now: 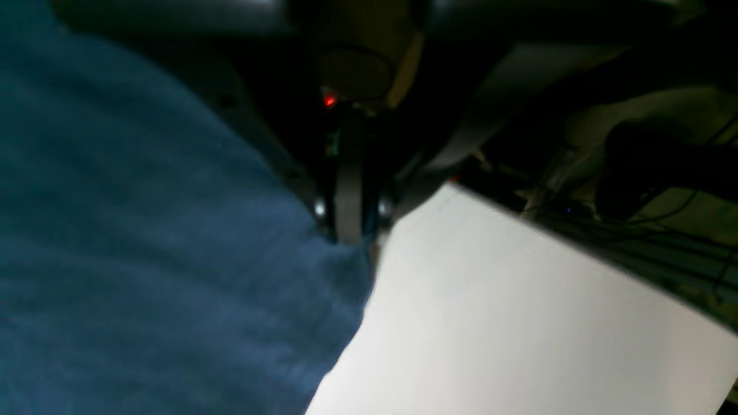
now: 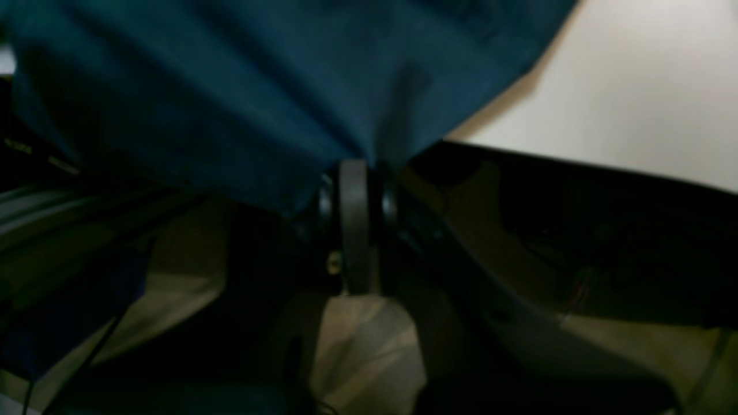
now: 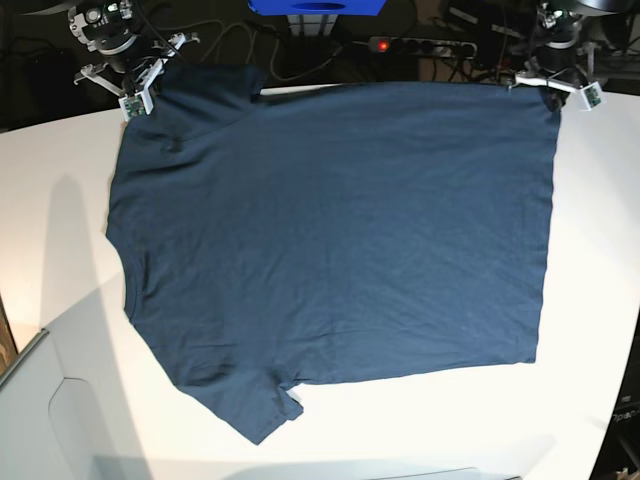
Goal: Fold the T-shirt properly
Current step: 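Lift the shoulder edge with both grippers and fold it over the shirt body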
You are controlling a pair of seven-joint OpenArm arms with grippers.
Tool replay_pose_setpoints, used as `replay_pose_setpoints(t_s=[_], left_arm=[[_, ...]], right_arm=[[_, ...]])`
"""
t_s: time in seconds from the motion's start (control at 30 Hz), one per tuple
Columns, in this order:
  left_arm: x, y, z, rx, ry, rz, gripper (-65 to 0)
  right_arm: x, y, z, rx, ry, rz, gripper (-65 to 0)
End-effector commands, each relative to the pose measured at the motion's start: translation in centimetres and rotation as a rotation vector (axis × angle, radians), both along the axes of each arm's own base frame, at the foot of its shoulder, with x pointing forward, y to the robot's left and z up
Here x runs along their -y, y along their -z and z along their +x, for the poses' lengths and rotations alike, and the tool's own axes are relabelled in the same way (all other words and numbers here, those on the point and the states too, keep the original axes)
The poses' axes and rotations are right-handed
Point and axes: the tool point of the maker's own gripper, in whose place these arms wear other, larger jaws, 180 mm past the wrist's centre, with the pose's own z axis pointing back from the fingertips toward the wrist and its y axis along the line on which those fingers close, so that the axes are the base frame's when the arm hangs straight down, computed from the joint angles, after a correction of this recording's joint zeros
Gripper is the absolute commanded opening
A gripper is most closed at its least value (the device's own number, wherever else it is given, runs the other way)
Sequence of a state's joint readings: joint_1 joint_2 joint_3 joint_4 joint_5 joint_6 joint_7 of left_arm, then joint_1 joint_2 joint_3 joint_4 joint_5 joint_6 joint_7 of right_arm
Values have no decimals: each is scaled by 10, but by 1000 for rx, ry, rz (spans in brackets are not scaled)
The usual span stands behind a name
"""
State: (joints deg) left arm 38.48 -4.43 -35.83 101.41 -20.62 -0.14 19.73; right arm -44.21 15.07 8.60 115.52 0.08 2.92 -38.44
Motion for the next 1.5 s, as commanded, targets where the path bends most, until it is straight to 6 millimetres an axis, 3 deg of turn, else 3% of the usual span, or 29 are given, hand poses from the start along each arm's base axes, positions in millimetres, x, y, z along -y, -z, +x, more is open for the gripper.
replay_pose_setpoints(t_s=[0.0,0.47,0.83,1.33,1.47], left_arm=[[-5,-11,7,35,6,29,-650],[-6,-24,44,132,6,30,-650],[-33,-56,76,250,-36,92,-650],[-30,-69,104,330,-35,80,-650],[-21,-71,116,348,-11,65,-650]], right_arm=[[1,-7,5,27,-24,-9,-650],[-14,-37,67,228,-7,35,-649],[-18,-58,110,346,10,50,-649],[-10,-91,159,485,-19,19,-649],[-7,-87,170,487,-4,22,-649]])
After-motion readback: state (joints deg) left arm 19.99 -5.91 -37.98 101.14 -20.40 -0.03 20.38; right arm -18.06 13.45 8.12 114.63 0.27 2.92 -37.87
